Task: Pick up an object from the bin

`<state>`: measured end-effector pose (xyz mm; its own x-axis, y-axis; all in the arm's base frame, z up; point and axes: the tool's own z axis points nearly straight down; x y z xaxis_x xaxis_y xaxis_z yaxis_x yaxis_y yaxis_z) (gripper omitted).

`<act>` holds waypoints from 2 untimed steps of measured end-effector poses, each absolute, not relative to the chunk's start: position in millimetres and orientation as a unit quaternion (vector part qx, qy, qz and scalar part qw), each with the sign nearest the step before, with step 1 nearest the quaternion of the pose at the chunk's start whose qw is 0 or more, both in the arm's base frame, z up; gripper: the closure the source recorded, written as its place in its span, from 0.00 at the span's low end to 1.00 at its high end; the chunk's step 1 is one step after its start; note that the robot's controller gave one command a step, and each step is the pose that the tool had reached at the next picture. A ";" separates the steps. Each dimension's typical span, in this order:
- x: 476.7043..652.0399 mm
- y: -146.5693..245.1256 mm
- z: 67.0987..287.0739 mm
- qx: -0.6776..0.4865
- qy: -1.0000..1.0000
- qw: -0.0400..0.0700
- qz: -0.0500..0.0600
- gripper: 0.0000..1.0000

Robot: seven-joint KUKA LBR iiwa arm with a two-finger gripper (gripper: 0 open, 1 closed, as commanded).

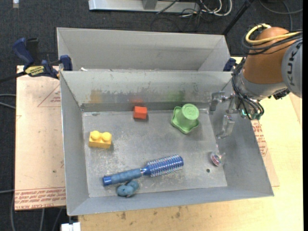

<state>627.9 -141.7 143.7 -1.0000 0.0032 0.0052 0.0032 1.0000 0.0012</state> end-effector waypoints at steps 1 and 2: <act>601.6 -38.3 134.6 0.084 -0.996 0.000 -0.002 0.00; 534.0 28.9 91.6 0.199 -0.980 0.003 -0.003 0.00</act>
Offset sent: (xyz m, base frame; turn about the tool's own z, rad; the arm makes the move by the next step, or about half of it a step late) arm -0.0262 0.0979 -0.0083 -0.1638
